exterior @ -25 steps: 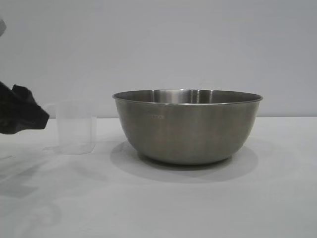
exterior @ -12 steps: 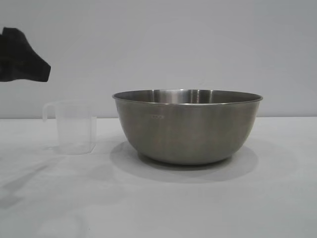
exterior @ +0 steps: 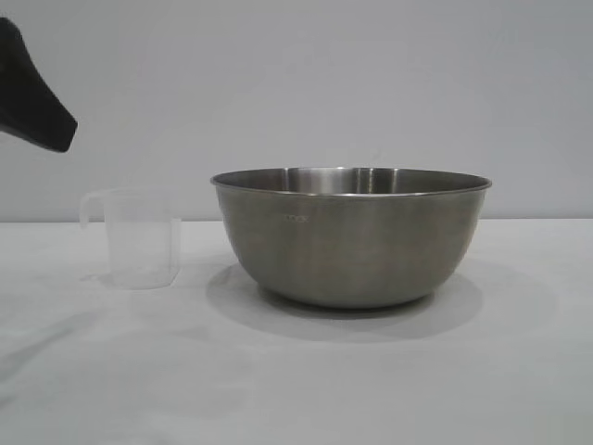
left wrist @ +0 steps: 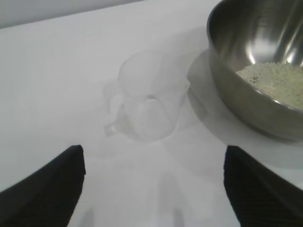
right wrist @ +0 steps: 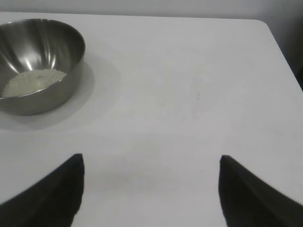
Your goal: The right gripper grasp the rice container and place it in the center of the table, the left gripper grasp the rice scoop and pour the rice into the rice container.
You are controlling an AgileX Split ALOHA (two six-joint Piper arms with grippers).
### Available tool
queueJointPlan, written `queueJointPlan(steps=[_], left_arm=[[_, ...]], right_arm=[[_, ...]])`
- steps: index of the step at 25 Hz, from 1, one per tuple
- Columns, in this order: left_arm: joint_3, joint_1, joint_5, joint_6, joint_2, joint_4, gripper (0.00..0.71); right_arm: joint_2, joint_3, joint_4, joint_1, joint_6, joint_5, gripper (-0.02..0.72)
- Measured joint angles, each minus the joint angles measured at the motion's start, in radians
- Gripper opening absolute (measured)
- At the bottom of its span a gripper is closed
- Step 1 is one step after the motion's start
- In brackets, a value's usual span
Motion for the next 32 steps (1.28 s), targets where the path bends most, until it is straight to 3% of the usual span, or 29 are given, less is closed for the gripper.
queueJointPlan(steps=[6, 16, 23, 32], left_arm=[[-0.126, 0.0, 0.431, 0.0, -0.114, 0.023, 0.531], [-0.286, 0.0, 1.022, 0.062, -0.423, 0.075, 0.531], [-0.289, 0.0, 1.269, 0.072, -0.7, 0.075, 0.531], [-0.289, 0.0, 1.445, 0.072, -1.001, 0.075, 0.531]], right_arm=[[0.0, 0.0, 0.0, 0.0, 0.0, 0.0, 0.525], [0.0, 0.0, 0.0, 0.0, 0.0, 0.0, 0.525], [0.0, 0.0, 0.0, 0.0, 0.0, 0.0, 0.525], [0.0, 0.0, 0.0, 0.0, 0.0, 0.0, 0.525]])
